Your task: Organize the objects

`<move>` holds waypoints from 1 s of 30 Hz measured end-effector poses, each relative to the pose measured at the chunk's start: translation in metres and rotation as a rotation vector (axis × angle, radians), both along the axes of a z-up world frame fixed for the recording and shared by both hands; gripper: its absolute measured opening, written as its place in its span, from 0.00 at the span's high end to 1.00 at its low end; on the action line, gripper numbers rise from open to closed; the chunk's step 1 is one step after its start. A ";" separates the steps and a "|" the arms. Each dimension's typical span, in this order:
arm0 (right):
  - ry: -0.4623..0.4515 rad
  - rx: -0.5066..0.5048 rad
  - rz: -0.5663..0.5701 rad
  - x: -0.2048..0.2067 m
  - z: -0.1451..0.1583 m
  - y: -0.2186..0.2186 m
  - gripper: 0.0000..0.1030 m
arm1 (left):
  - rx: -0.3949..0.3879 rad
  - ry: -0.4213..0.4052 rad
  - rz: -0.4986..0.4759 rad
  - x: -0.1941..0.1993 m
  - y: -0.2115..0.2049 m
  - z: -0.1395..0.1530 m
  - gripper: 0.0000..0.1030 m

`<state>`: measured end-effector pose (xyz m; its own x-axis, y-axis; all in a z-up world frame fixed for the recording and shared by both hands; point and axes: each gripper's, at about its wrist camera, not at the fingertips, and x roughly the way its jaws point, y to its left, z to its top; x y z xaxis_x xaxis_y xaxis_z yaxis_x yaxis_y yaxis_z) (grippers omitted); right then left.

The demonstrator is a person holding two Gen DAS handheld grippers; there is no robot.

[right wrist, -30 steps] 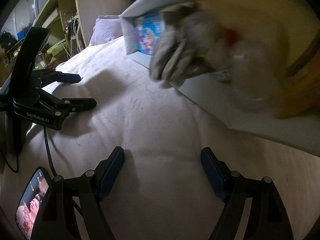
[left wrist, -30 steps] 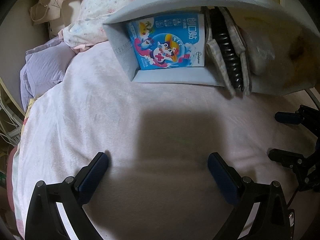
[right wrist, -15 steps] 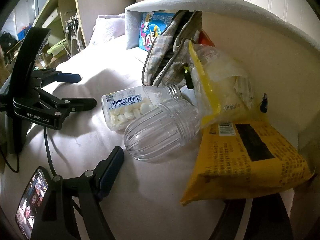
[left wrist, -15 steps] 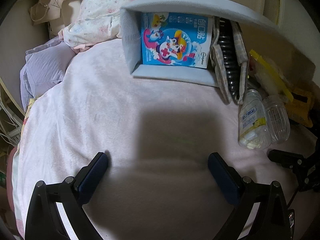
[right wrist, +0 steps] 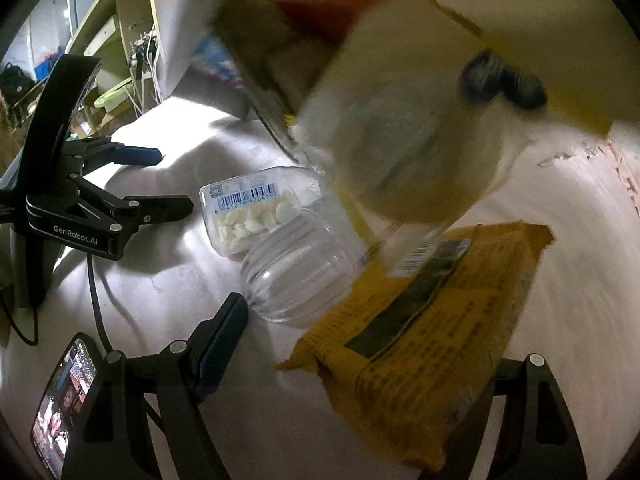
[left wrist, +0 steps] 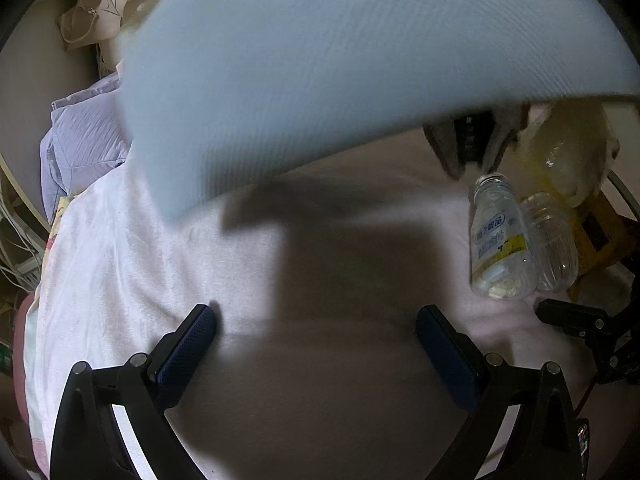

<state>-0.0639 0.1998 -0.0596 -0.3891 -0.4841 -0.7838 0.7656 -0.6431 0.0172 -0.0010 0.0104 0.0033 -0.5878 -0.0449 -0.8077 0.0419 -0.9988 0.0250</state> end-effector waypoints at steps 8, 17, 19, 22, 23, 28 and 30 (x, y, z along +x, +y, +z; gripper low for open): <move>-0.003 -0.001 0.001 0.001 -0.002 -0.006 0.22 | 0.000 0.000 0.000 0.000 0.000 0.000 0.01; -0.003 -0.001 0.001 0.006 -0.005 -0.006 0.22 | 0.002 0.001 0.000 0.000 0.000 0.001 0.01; -0.003 -0.001 0.001 0.005 -0.005 -0.008 0.22 | 0.001 0.001 0.000 0.000 0.000 0.001 0.01; -0.006 -0.002 0.001 0.006 -0.005 -0.009 0.22 | 0.000 0.000 0.000 0.000 0.001 0.001 0.01; -0.006 -0.003 0.001 0.007 -0.005 -0.008 0.22 | 0.000 0.000 0.000 0.000 0.001 0.001 0.01; -0.006 -0.003 0.002 0.010 -0.005 -0.009 0.22 | -0.001 0.000 0.000 -0.001 0.001 0.001 0.01; -0.005 -0.001 0.002 0.011 -0.005 -0.009 0.22 | 0.000 0.000 0.000 -0.001 0.001 0.001 0.01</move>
